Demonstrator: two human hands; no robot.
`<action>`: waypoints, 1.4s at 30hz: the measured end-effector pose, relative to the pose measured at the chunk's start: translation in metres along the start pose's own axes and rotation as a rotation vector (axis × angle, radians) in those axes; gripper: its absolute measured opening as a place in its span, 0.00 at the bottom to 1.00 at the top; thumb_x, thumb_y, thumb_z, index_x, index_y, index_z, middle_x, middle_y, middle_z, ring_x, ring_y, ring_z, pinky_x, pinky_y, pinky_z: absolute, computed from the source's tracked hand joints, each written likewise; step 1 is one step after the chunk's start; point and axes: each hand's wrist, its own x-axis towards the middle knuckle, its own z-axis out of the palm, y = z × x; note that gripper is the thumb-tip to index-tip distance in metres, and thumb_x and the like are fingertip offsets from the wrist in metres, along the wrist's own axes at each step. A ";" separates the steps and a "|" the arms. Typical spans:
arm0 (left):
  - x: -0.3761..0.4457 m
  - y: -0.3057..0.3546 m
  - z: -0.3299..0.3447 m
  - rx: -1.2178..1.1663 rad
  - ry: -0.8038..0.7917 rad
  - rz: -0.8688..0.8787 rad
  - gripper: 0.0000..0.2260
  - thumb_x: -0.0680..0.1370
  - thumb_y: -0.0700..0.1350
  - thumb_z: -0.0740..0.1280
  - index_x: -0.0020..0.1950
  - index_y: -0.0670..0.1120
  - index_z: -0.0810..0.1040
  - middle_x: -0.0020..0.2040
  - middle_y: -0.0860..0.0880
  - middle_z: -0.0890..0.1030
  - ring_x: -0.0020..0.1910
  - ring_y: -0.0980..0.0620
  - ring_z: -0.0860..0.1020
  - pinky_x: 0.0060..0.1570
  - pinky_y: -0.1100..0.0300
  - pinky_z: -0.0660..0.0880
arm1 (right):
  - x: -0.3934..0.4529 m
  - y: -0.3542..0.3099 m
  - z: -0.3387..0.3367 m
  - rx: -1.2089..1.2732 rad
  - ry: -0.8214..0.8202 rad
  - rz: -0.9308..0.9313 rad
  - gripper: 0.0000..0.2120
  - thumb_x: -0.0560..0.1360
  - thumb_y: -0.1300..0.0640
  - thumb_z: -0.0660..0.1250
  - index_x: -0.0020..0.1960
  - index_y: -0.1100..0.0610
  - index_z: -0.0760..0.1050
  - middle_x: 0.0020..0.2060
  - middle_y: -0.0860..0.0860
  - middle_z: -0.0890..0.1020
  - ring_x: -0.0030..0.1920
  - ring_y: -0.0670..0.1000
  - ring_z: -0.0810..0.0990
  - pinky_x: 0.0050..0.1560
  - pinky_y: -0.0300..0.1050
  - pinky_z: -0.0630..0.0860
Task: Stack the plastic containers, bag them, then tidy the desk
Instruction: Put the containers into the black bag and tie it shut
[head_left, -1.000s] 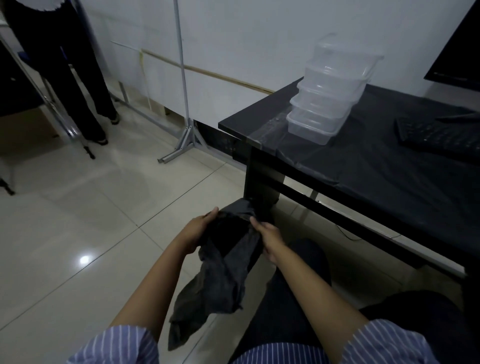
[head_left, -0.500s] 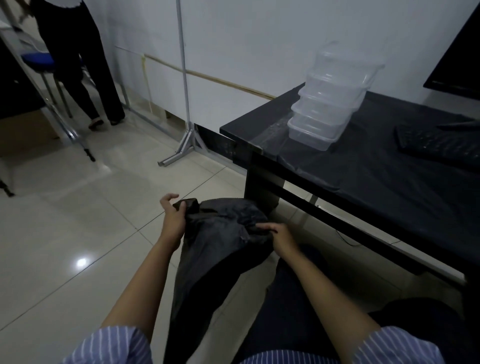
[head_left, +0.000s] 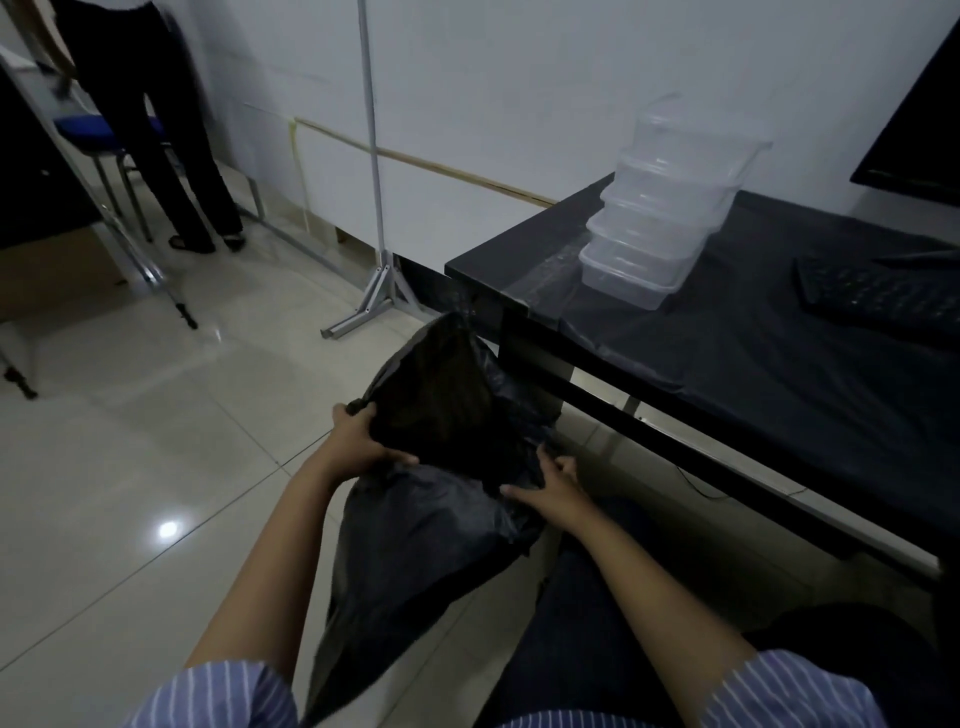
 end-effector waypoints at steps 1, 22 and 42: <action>0.000 0.000 0.000 0.015 -0.008 0.029 0.45 0.65 0.48 0.80 0.76 0.45 0.59 0.71 0.43 0.54 0.71 0.39 0.60 0.73 0.52 0.56 | 0.001 -0.004 0.000 0.000 -0.006 -0.005 0.45 0.74 0.44 0.70 0.80 0.52 0.47 0.73 0.56 0.53 0.73 0.57 0.62 0.71 0.47 0.63; -0.015 0.033 -0.042 0.018 -0.034 0.100 0.47 0.72 0.42 0.75 0.79 0.49 0.45 0.75 0.43 0.49 0.75 0.41 0.57 0.73 0.52 0.57 | -0.029 -0.084 -0.051 -0.009 -0.072 -0.132 0.19 0.79 0.50 0.64 0.65 0.59 0.75 0.62 0.54 0.78 0.58 0.53 0.77 0.52 0.41 0.73; -0.026 0.096 -0.051 -0.473 0.246 0.330 0.21 0.77 0.63 0.61 0.56 0.50 0.83 0.58 0.51 0.81 0.59 0.52 0.78 0.66 0.53 0.70 | -0.095 -0.194 -0.204 0.264 1.384 -0.663 0.14 0.71 0.44 0.67 0.53 0.51 0.76 0.55 0.50 0.76 0.56 0.54 0.72 0.55 0.48 0.69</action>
